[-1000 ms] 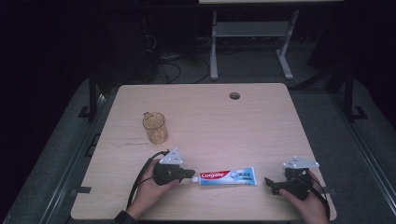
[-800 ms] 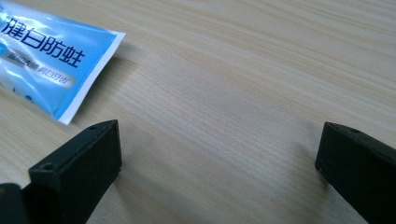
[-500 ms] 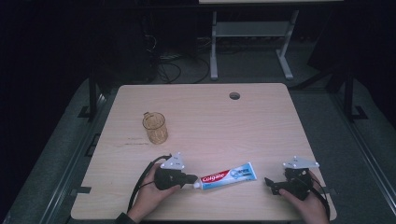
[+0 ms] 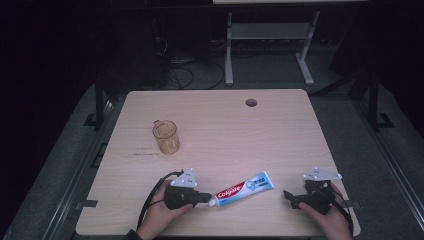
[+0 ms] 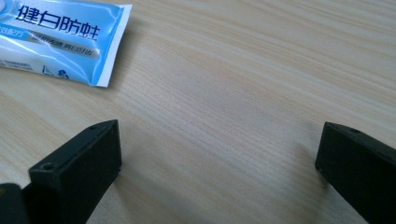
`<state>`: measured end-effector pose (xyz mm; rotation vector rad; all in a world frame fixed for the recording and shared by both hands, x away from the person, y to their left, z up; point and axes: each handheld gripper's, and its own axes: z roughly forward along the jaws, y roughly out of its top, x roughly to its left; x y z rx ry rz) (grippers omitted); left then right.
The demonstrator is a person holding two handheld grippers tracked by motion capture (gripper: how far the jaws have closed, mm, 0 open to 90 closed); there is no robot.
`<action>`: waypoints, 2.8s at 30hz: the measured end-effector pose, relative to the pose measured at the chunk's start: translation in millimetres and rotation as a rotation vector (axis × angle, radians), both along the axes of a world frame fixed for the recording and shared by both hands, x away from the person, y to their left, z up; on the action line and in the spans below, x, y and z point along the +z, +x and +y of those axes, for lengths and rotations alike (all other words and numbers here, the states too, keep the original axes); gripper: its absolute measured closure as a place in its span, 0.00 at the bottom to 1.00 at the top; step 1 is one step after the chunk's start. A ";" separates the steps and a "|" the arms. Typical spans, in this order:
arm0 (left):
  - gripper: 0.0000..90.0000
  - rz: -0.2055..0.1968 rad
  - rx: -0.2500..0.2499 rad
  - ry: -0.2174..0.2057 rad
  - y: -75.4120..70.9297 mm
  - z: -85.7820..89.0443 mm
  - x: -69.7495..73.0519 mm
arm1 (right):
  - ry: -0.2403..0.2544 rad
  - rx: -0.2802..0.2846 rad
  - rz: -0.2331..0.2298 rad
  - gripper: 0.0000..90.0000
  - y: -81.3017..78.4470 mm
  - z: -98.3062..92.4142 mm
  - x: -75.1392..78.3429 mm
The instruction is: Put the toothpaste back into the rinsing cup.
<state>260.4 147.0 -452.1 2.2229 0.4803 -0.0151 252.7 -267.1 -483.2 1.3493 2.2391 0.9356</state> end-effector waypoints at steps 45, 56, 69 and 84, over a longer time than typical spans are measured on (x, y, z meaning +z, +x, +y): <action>0.26 0.017 0.067 0.066 30.1 -37.0 21.4 | -0.001 0.000 0.000 0.00 0.0 0.0 0.0; 0.26 0.008 0.049 0.079 36.8 -57.6 28.0 | -0.001 0.001 -0.001 0.00 0.0 -0.1 0.0; 0.26 0.002 0.046 0.099 48.0 -85.8 29.8 | -0.001 0.001 0.000 0.00 0.0 0.0 0.0; 0.26 -0.016 0.045 0.150 54.9 -122.0 24.1 | 0.001 0.005 0.000 0.00 -0.1 0.0 0.1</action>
